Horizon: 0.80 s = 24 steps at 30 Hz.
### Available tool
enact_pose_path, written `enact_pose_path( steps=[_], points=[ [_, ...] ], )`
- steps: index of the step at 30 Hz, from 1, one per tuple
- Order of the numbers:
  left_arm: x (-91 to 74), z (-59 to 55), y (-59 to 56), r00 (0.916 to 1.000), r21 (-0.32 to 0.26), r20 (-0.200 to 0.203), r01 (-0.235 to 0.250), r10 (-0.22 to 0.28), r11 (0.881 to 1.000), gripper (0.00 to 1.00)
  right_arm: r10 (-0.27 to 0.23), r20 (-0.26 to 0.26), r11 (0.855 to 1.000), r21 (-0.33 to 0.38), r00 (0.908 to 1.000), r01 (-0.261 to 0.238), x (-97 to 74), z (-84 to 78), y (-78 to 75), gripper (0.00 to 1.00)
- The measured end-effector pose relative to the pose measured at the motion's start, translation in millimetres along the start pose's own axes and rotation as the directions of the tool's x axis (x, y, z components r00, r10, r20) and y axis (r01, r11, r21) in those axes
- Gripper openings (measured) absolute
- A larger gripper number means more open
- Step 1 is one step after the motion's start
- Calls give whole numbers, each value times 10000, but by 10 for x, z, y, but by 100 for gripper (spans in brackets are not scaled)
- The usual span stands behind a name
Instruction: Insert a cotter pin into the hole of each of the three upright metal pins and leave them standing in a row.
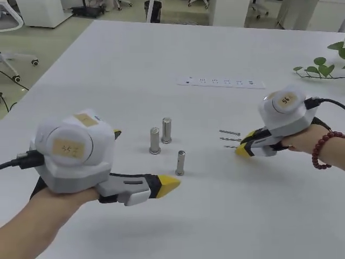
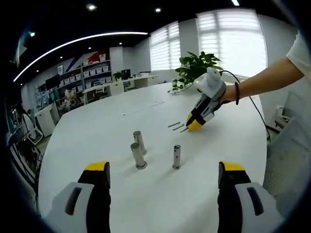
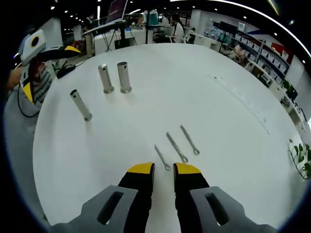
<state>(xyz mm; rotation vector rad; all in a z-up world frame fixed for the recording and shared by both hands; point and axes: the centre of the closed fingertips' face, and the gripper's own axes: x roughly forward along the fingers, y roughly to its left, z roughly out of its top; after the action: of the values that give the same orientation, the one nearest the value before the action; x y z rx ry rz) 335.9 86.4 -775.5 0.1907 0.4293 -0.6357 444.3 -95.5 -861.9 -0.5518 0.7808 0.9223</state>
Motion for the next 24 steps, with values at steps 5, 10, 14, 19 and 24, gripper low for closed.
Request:
enact_pose_path(
  steps=[5, 10, 14, 19, 24],
  points=[
    [-21, -21, 0, 9999, 27, -105, 35, -35, 10000, 89, 520, -14, 9986, 41, 9986, -520, 35, 3, 27, 13],
    [-26, -27, -8, 9999, -6, -106, -4, 4, 10000, 88, 766, -113, 9969, 196, 9970, -763, 52, -5, -23, 10],
    [-29, -43, -27, 9998, 91, -186, 67, -65, 9999, 86, 683, -233, 9976, 131, 9974, -680, 59, 0, -46, 6],
    [-28, -72, -39, 9998, 28, -194, 105, -105, 9999, 85, 570, -263, 9970, -503, 9980, -583, 51, 12, -18, 5],
    [-30, -115, -45, 9995, 24, -303, 105, -104, 9999, 85, 510, -126, 9954, -809, 9986, -518, 39, 28, 7, 3]
  ],
)
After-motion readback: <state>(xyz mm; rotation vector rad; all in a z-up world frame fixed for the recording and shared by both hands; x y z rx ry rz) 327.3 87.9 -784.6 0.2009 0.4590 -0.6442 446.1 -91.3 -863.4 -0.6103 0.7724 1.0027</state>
